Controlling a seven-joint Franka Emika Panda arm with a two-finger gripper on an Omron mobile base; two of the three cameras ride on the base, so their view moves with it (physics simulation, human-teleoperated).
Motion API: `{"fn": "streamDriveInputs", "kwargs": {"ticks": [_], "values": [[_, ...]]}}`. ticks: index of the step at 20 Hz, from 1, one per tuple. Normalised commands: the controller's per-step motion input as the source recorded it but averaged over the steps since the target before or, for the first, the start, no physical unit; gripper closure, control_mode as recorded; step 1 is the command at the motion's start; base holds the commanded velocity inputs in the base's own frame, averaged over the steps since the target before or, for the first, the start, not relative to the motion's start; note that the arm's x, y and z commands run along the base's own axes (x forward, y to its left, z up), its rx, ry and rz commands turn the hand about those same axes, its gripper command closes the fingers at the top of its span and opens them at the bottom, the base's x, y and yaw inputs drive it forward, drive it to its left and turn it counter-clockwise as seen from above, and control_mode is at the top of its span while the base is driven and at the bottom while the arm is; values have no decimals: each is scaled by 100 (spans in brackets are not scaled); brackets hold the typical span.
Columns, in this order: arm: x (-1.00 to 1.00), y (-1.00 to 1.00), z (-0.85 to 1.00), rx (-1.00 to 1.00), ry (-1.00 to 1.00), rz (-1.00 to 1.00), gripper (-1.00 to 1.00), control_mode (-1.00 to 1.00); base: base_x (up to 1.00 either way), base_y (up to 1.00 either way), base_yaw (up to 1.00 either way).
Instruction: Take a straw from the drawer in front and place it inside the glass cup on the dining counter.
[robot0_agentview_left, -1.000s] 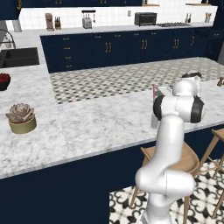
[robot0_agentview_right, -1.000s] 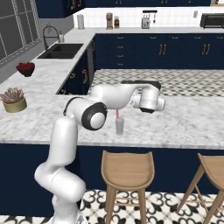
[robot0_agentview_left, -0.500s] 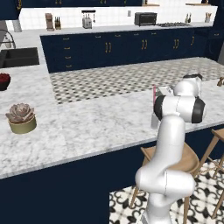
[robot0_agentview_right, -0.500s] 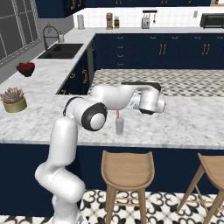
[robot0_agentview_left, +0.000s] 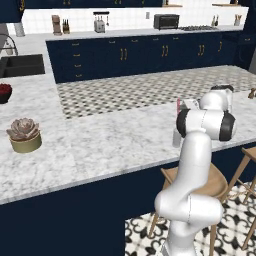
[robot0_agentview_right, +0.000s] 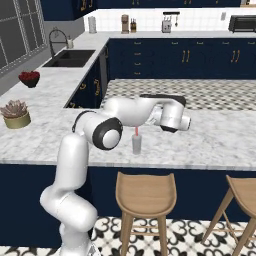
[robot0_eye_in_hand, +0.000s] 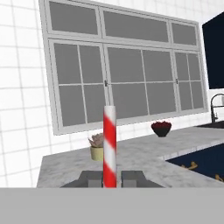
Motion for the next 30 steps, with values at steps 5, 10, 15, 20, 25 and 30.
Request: {"fn": "streamDriveInputs", "kwargs": {"ticks": [5, 10, 15, 20, 25, 30], "values": [[0, -1, -14, 0, 0, 0, 100, -100, 0, 0, 0], [0, 0, -36, 0, 0, 0, 100, -100, 0, 0, 0], [6, 0, -28, 0, 0, 0, 100, -100, 0, 0, 0], [3, 0, -29, 0, 0, 0, 100, -100, 0, 0, 0], [1, 0, -31, 0, 0, 0, 100, -100, 0, 0, 0], [-28, -5, -9, 0, 0, 0, 100, -100, 0, 0, 0]]}}
